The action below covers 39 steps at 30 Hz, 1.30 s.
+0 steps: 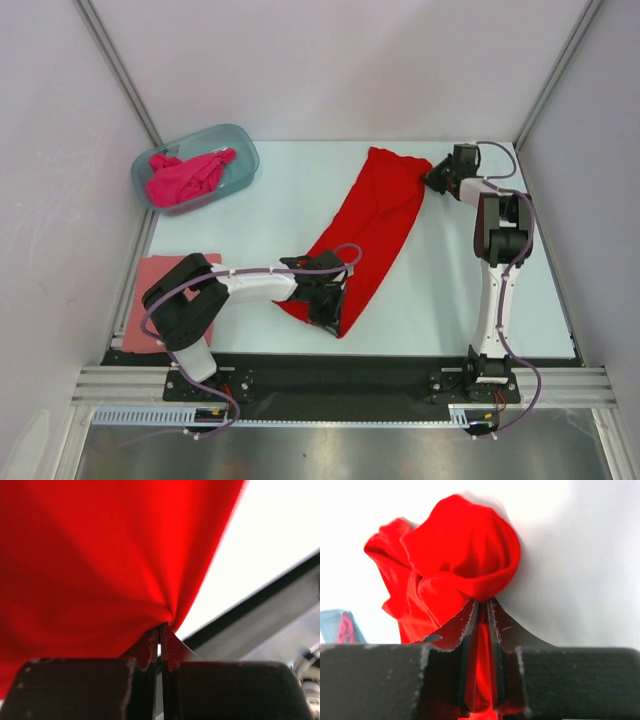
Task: Fold and stack the t-shirts
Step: Fold the tshirt
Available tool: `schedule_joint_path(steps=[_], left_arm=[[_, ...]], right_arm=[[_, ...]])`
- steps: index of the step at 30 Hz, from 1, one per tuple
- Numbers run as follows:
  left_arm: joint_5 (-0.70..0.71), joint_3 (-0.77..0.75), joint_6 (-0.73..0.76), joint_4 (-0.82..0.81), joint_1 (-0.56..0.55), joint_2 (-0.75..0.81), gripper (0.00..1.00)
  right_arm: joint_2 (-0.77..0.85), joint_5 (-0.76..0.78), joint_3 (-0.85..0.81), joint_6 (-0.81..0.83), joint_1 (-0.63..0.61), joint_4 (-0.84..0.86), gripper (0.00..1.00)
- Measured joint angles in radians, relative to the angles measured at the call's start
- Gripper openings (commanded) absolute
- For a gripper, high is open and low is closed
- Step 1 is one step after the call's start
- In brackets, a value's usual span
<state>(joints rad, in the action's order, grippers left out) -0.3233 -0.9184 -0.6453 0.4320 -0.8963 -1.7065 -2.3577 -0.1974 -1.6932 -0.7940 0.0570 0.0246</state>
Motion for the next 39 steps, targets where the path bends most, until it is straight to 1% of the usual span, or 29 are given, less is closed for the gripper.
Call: schedule_joint_path(steps=[1,2,3,4,6,7,9,10,14,16,18,21,24,26,28,31,35,37,39], left_arm=[[-0.013,0.003,-0.004,-0.011,-0.023,0.0,0.07],[-0.03,0.005,-0.009,-0.023,-0.04,-0.001,0.14],[-0.045,0.005,-0.01,-0.035,-0.051,-0.002,0.19],[-0.063,0.004,-0.016,-0.051,-0.061,-0.003,0.36],[-0.087,-0.015,-0.018,-0.05,-0.075,-0.006,0.48],[-0.097,-0.033,-0.018,-0.044,-0.078,-0.006,0.55],[-0.099,-0.089,-0.004,-0.001,-0.08,-0.005,0.58],[-0.097,-0.121,0.005,0.016,-0.08,-0.001,0.61],[-0.074,-0.221,0.055,0.106,-0.056,0.07,0.64],[-0.067,-0.246,0.083,0.15,-0.014,0.138,0.65],[-0.056,-0.251,0.117,0.189,0.071,0.217,0.67],[-0.021,-0.244,0.165,0.233,0.25,0.297,0.68],[0.01,-0.204,0.216,0.244,0.437,0.321,0.68],[0.006,-0.16,0.236,0.245,0.518,0.31,0.68],[-0.007,-0.105,0.248,0.245,0.58,0.285,0.68],[-0.055,-0.026,0.254,0.222,0.635,0.238,0.67],[-0.104,0.043,0.254,0.2,0.646,0.2,0.67],[-0.118,0.054,0.257,0.186,0.646,0.188,0.64],[-0.127,0.055,0.264,0.171,0.646,0.175,0.63]], right_arm=[[-0.015,-0.004,-0.016,-0.008,-0.014,0.009,0.16],[-0.027,-0.008,-0.031,-0.012,-0.027,0.013,0.17],[-0.039,-0.014,-0.047,-0.018,-0.041,0.017,0.18],[-0.053,-0.022,-0.064,-0.023,-0.053,0.019,0.21],[-0.073,-0.038,-0.096,-0.03,-0.066,0.025,0.28],[-0.08,-0.043,-0.109,-0.03,-0.068,0.022,0.35],[-0.087,-0.053,-0.142,-0.022,-0.067,-0.009,0.44],[-0.087,-0.053,-0.152,-0.015,-0.064,-0.029,0.51],[-0.08,-0.068,-0.204,0.029,-0.033,-0.15,0.56],[-0.059,-0.074,-0.203,0.06,-0.011,-0.215,0.59],[-0.011,-0.069,-0.172,0.105,0.012,-0.293,0.59],[0.109,-0.069,-0.045,0.161,0.04,-0.367,0.61],[0.276,-0.083,0.126,0.194,0.043,-0.412,0.61],[0.407,-0.106,0.261,0.203,0.027,-0.417,0.61],[0.515,-0.131,0.371,0.201,-0.002,-0.421,0.61],[0.698,-0.178,0.583,0.175,-0.08,-0.396,0.61],[0.89,-0.237,0.824,0.112,-0.208,-0.412,0.58],[0.95,-0.241,0.897,0.087,-0.273,-0.426,0.56],[1.028,-0.239,0.971,0.05,-0.365,-0.436,0.54]])
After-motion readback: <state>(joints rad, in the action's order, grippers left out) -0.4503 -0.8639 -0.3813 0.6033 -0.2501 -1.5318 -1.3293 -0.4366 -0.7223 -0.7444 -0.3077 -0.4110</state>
